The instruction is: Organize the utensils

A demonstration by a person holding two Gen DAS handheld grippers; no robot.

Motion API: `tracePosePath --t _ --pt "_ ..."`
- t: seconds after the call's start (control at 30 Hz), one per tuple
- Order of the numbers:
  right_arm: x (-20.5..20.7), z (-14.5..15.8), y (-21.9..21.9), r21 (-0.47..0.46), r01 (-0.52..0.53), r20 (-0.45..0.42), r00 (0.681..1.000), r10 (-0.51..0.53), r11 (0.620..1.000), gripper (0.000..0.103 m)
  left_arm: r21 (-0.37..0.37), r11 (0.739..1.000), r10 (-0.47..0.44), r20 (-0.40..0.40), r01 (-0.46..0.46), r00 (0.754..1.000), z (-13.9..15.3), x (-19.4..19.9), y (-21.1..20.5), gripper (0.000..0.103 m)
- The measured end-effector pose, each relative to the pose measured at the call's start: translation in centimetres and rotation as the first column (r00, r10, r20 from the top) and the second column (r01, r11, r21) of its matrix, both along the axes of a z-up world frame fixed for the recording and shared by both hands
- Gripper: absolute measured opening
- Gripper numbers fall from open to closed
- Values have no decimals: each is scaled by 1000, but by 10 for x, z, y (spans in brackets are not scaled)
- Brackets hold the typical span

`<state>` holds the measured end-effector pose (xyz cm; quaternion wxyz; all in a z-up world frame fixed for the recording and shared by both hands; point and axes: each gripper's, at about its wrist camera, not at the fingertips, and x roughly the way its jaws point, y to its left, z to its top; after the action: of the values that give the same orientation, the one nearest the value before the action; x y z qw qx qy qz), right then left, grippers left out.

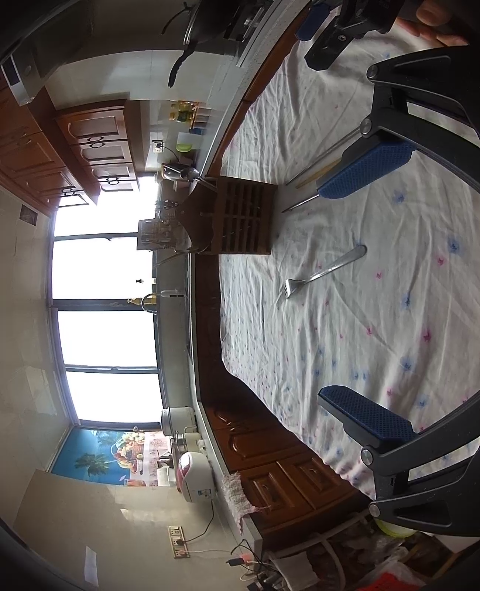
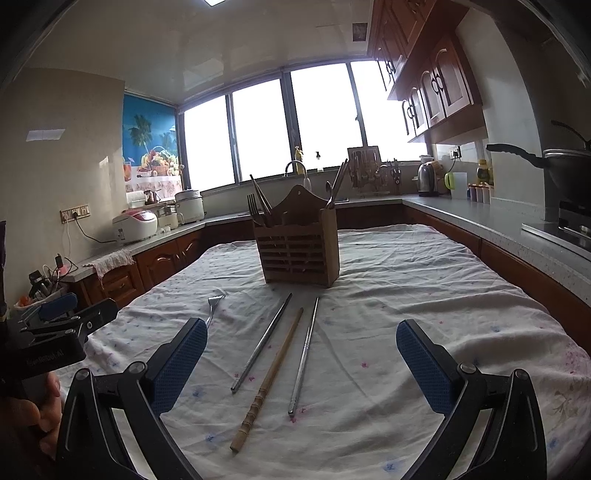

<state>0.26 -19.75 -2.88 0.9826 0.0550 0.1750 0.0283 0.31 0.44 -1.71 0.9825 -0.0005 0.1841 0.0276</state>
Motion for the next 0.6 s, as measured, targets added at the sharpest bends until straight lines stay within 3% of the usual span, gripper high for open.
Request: tracePosePath --t 0.3,0.6 --pt "-2 0 0 2 0 5 1000 0 1000 103 34 999 -11 3 11 1000 -1 -2 -5 102" --pt "-6 4 0 8 -1 36 999 0 1000 103 22 1000 -5 4 5 1000 0 -2 -3 102"
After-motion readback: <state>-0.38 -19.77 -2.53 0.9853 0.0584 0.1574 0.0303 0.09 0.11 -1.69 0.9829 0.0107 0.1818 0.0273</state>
